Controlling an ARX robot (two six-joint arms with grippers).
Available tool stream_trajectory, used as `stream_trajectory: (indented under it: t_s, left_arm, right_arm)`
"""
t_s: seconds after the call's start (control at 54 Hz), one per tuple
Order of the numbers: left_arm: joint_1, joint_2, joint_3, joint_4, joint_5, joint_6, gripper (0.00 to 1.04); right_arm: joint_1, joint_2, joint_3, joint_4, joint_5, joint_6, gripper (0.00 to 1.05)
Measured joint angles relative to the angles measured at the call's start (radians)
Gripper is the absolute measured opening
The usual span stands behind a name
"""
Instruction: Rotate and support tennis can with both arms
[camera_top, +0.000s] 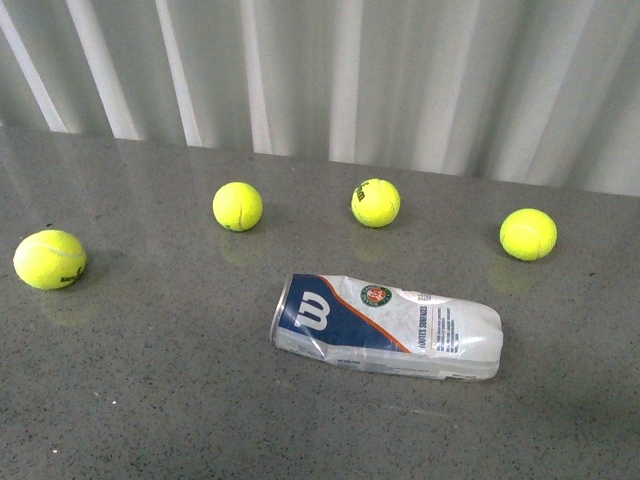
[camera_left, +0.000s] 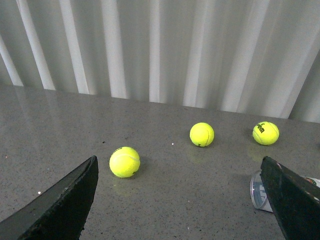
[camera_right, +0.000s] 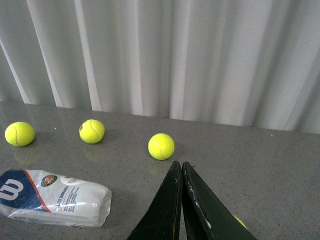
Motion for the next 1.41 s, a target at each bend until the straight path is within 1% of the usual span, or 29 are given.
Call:
stream_trajectory:
  t_s: [0.444, 0.463, 0.519, 0.537, 0.593, 0.611, 0.63, 0.667, 0.704, 0.741, 0.796, 0.87, 0.907, 0.926, 0.944, 0.963, 1.0, 1.037, 1.111, 1.204, 1.259, 1.315, 1.352, 1.407]
  left_arm:
    - [0.000, 0.000, 0.000, 0.000, 0.000, 0.000, 0.98]
    - [0.000, 0.000, 0.000, 0.000, 0.000, 0.000, 0.98]
    - [0.000, 0.000, 0.000, 0.000, 0.000, 0.000, 0.98]
    - [0.000, 0.000, 0.000, 0.000, 0.000, 0.000, 0.98]
    - [0.000, 0.001, 0.000, -0.002, 0.001, 0.000, 0.98]
    - [-0.002, 0.013, 0.006, -0.024, 0.003, 0.010, 0.98]
    - [-0.011, 0.038, 0.027, -0.087, -0.006, 0.040, 0.98]
    - [-0.039, 0.098, 0.052, -0.126, -0.041, 0.074, 0.98]
    - [-0.080, 0.172, 0.070, -0.100, -0.078, 0.113, 0.98]
    - [-0.111, 0.230, 0.084, -0.055, -0.077, 0.136, 0.98]
    - [-0.151, 0.341, 0.116, 0.055, -0.042, 0.160, 0.98]
    - [-0.184, 0.506, 0.166, 0.215, -0.002, 0.186, 0.98]
    - [-0.193, 0.635, 0.210, 0.323, 0.036, 0.187, 0.98]
    - [-0.193, 0.668, 0.221, 0.348, 0.057, 0.186, 0.98]
    - [-0.193, 0.771, 0.260, 0.417, 0.098, 0.176, 0.98]
    - [-0.193, 0.806, 0.266, 0.428, 0.105, 0.175, 0.98]
    - [-0.192, 0.949, 0.332, 0.513, 0.154, 0.165, 0.98]
    - [-0.190, 1.056, 0.383, 0.553, 0.169, 0.158, 0.98]
    - [-0.185, 1.309, 0.511, 0.584, 0.222, 0.124, 0.98]
    - [-0.183, 1.572, 0.659, 0.540, 0.256, 0.089, 0.98]
    - [-0.187, 1.714, 0.740, 0.511, 0.243, 0.084, 0.98]
    - [-0.190, 1.812, 0.795, 0.489, 0.241, 0.077, 0.98]
    - [-0.192, 1.890, 0.837, 0.474, 0.263, 0.064, 0.98]
    - [-0.194, 1.949, 0.871, 0.463, 0.270, 0.049, 0.98]
  right_arm:
    - [0.000, -0.002, 0.000, 0.000, 0.000, 0.000, 0.04]
    - [0.000, -0.002, 0.000, 0.000, 0.000, 0.000, 0.06]
    - [0.000, -0.002, 0.000, 0.000, 0.000, 0.000, 0.20]
    - [0.000, -0.002, 0.000, 0.000, 0.000, 0.000, 0.22]
    - [0.000, -0.002, 0.000, 0.000, 0.000, 0.000, 0.34]
    - [0.000, -0.002, 0.000, 0.000, 0.000, 0.000, 0.39]
    - [0.000, -0.002, 0.000, 0.000, 0.000, 0.000, 0.43]
    - [0.000, -0.002, 0.000, 0.000, 0.000, 0.000, 0.52]
    - [0.000, -0.002, 0.000, 0.000, 0.000, 0.000, 0.57]
    - [0.000, -0.002, 0.000, 0.000, 0.001, 0.000, 0.64]
    - [0.000, -0.002, 0.000, 0.000, 0.000, 0.000, 0.71]
    - [0.000, -0.002, 0.000, 0.000, 0.000, 0.000, 0.84]
    - [0.000, -0.002, 0.000, 0.000, 0.000, 0.000, 0.89]
    - [0.000, -0.003, 0.000, 0.000, 0.000, 0.000, 0.93]
    - [0.000, -0.002, 0.000, 0.000, 0.000, 0.000, 0.96]
    - [0.000, -0.002, 0.000, 0.000, 0.000, 0.000, 0.99]
    - [0.000, -0.003, 0.000, 0.000, 0.000, 0.001, 0.99]
    - [0.000, -0.003, 0.000, 0.000, 0.001, 0.000, 0.97]
    - [0.000, -0.003, 0.000, 0.000, 0.000, 0.001, 0.97]
    - [0.000, -0.003, 0.000, 0.000, 0.000, 0.001, 0.98]
    - [0.000, -0.003, 0.000, 0.000, 0.000, 0.001, 0.98]
    - [0.000, -0.003, 0.000, 0.000, 0.000, 0.001, 0.98]
    - [0.000, -0.003, 0.000, 0.000, 0.000, 0.001, 0.98]
    - [0.000, -0.003, 0.000, 0.000, 0.001, 0.001, 0.98]
